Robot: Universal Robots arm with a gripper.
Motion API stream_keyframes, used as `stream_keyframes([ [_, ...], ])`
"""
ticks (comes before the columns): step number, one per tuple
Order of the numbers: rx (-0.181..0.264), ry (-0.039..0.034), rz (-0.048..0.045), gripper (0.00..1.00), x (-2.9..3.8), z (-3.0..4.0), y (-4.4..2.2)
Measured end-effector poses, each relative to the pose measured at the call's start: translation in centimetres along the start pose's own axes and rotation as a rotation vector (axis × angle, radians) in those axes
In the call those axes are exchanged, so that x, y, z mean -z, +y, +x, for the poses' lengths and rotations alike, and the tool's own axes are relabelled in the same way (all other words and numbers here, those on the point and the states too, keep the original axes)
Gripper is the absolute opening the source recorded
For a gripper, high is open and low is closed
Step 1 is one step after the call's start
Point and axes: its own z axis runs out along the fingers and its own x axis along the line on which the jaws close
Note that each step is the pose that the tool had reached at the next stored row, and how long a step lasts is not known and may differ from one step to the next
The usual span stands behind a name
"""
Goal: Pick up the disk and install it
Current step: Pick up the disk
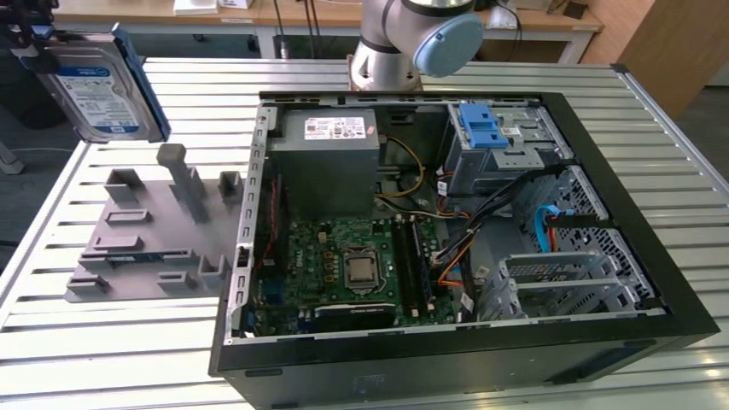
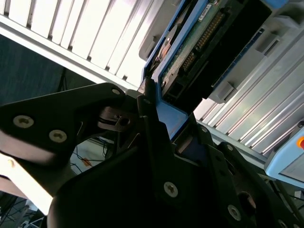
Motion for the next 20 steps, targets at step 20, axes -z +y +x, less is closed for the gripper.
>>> stream_keyframes([
  [20,0.000,-0.0001,0.0002,0.36,2.80,-0.10,0.07],
])
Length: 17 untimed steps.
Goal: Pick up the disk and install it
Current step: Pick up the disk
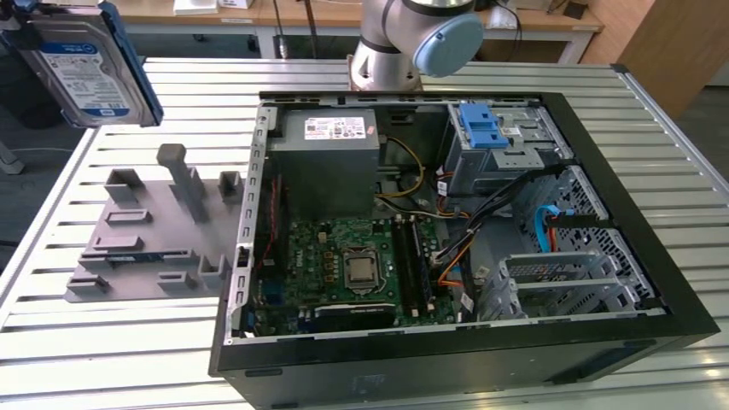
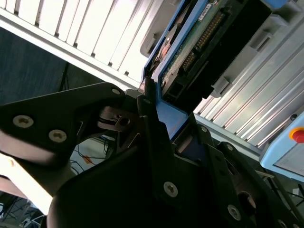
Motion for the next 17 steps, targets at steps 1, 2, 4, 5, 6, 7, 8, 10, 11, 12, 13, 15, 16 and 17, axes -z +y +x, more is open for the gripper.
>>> stream_keyframes([
  [1,0.000,0.0000,-0.0001,0.36,0.16,-0.01,0.00],
  [2,0.000,0.0000,0.0000,0.36,0.31,-0.01,0.01],
  [4,0.000,0.0000,-0.0001,0.36,0.67,-0.02,0.01],
  [5,0.000,-0.0002,0.0000,0.36,0.82,-0.03,0.02],
  [6,0.000,-0.0002,0.0000,0.36,1.00,-0.04,0.02],
  [7,0.000,-0.0003,0.0000,0.36,1.13,-0.04,0.03],
  [8,0.000,-0.0003,0.0000,0.36,1.28,-0.05,0.03],
  [10,0.000,-0.0003,-0.0001,0.36,1.59,-0.06,0.04],
  [11,0.000,-0.0004,0.0000,0.36,1.75,-0.06,0.04],
  [12,0.000,-0.0004,0.0000,0.36,1.92,-0.07,0.05],
  [13,0.000,-0.0005,0.0000,0.36,2.07,-0.07,0.05],
  [15,0.000,-0.0005,0.0000,0.36,2.41,-0.09,0.06],
  [16,0.000,-0.0006,0.0001,0.36,2.57,-0.09,0.06],
  [17,0.000,-0.0006,0.0001,0.36,2.74,-0.10,0.07],
])
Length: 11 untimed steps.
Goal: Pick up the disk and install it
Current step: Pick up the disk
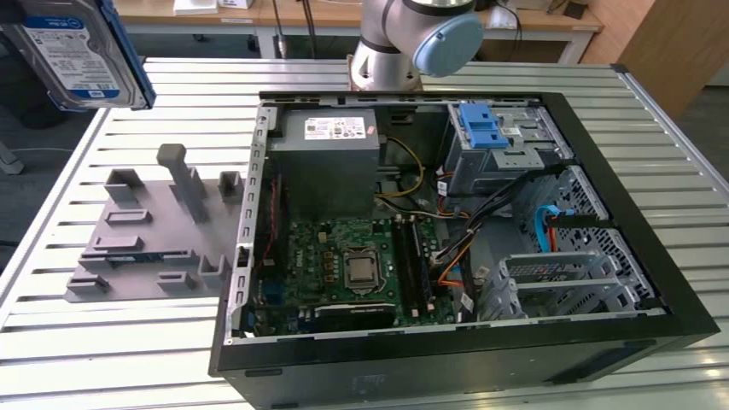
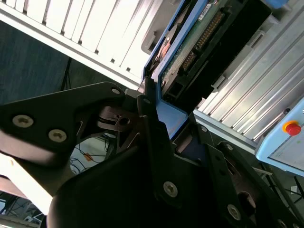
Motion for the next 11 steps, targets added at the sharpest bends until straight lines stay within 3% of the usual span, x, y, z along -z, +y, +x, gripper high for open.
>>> stream_keyframes([
  [11,0.000,-0.0002,0.0004,0.36,1.85,-0.07,0.04],
])
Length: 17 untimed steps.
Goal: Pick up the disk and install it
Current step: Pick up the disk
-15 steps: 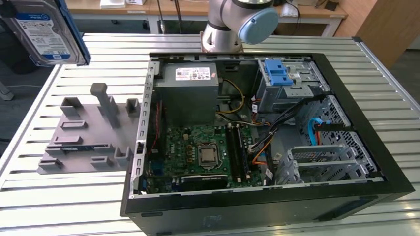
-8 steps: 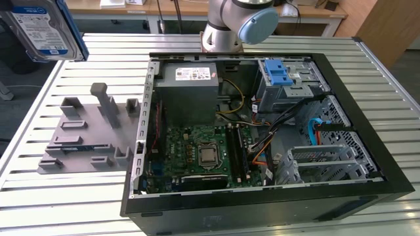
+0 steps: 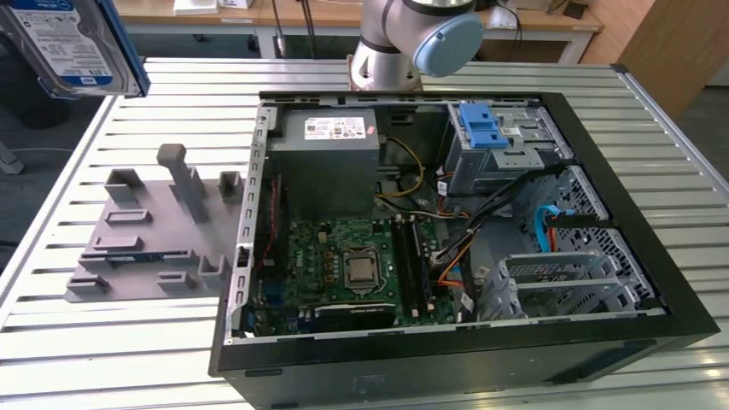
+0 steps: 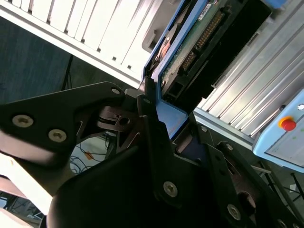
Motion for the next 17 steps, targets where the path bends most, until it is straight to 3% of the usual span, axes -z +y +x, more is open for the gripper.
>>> stream_keyframes([
  [4,0.000,-0.0003,-0.0001,0.36,0.59,-0.03,0.01],
  [10,0.000,-0.0004,0.0000,0.36,0.59,-0.01,0.01],
  [17,0.000,-0.0004,0.0000,0.36,0.62,0.87,-0.08],
])
